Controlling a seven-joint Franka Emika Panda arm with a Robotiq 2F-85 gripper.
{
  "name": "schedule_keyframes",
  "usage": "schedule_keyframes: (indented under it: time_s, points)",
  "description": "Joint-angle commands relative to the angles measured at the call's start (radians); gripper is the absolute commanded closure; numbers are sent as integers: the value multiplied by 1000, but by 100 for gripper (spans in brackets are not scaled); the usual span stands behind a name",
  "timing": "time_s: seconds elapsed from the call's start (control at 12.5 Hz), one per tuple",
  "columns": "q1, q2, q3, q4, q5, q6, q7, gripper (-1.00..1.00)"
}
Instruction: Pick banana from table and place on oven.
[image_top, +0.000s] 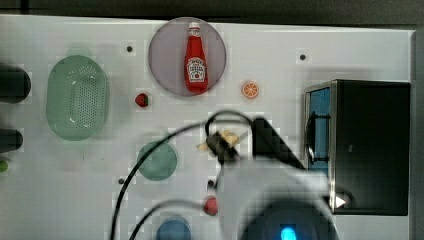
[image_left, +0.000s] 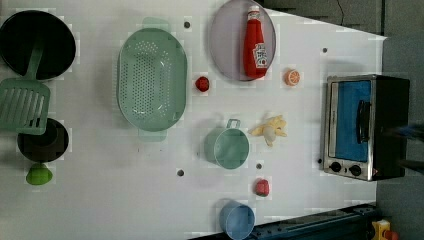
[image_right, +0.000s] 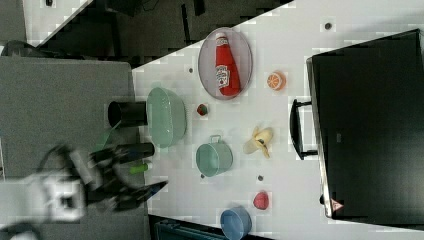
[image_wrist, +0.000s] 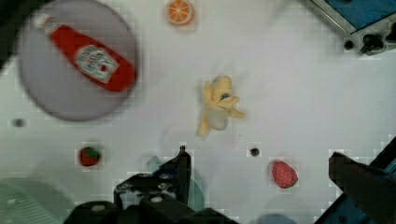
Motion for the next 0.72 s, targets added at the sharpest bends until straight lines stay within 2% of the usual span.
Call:
schedule_keyframes:
  time_s: [0.08, 0.72]
  points:
    - [16, 103, 6, -98, 7, 123, 34, -100]
    - [12, 403, -20, -271, 7, 619, 34, -100]
